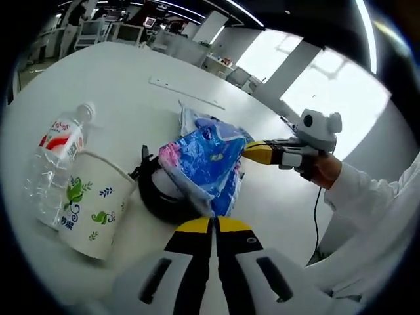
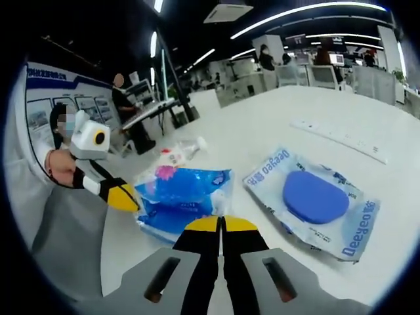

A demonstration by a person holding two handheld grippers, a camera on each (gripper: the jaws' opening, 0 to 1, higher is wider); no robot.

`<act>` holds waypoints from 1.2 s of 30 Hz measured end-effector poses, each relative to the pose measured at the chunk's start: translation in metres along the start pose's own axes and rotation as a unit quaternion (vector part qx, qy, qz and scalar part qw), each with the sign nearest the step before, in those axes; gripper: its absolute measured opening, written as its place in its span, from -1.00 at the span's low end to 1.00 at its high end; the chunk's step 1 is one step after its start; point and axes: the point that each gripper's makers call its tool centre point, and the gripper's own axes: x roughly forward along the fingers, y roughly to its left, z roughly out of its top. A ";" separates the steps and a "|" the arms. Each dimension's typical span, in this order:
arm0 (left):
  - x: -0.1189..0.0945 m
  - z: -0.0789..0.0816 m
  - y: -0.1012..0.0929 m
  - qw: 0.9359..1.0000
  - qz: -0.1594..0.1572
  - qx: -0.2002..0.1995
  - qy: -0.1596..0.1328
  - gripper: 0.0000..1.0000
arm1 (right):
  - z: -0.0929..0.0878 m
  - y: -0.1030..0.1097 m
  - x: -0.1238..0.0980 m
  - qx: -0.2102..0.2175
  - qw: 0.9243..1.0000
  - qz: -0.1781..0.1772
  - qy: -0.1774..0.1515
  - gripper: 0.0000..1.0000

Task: Arrange the tabletop items into an orderly group along one side of the table until the central work area is clear of visible clutter.

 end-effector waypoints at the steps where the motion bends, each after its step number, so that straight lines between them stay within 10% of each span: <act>1: 0.000 0.001 -0.001 1.000 -0.002 0.000 0.000 -1.00 | 0.002 0.000 -0.003 0.001 1.000 -0.005 -0.005 -1.00; 20: 0.004 0.059 -0.059 0.992 -0.077 0.103 0.010 -1.00 | 0.038 -0.012 -0.075 0.028 0.992 -0.089 -0.086 -1.00; 36: 0.011 0.103 -0.112 0.963 -0.145 0.223 0.041 -1.00 | 0.061 -0.021 -0.136 0.032 0.976 -0.156 -0.150 -1.00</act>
